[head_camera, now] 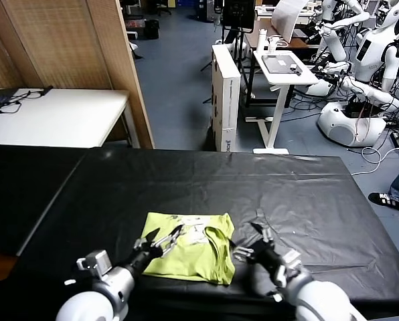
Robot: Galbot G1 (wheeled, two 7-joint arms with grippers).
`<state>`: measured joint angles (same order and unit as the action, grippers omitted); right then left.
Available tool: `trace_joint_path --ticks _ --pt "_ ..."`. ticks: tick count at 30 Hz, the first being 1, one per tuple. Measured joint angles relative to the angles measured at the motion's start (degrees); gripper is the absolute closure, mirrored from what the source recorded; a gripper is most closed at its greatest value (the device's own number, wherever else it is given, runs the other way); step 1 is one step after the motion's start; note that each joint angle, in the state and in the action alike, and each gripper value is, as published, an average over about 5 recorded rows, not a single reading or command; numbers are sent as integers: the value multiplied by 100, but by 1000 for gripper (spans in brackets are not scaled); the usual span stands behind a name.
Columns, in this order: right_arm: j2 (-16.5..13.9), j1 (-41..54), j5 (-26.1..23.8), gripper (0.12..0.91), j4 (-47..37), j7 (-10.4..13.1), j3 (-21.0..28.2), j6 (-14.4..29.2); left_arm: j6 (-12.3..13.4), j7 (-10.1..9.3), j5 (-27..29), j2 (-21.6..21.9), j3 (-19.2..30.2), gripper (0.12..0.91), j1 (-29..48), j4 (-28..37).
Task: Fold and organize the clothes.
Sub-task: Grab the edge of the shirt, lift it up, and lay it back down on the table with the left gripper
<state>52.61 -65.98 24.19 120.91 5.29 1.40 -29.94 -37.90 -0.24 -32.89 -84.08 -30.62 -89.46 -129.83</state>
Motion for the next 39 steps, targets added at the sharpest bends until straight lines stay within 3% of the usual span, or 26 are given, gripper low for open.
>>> trace_joint_path --ticks 6,14,22,28,33,39 --pt "248 570 -303 118 -275 271 452 -420 69 -4 150 -89 -30 123 -77 -8" --pt "424 762 -415 118 -519 267 477 -659 123 -7 205 -143 -24 123 -98 23" --pt "236 456 -397 118 -406 242 -92 -520 137 -7 210 -141 20 123 -56 93" --pt "11 15 -295 118 -239 252 -850 -64 205 43 220 -133 31 123 -14 107" --pt "-51 -397 157 118 -133 65 -1452 654 648 362 530 -52 -13 123 -27 232" --pt "-72 -962 596 118 48 -99 -2202 1197 1638 1006 1050 42 -172 123 -137 628"
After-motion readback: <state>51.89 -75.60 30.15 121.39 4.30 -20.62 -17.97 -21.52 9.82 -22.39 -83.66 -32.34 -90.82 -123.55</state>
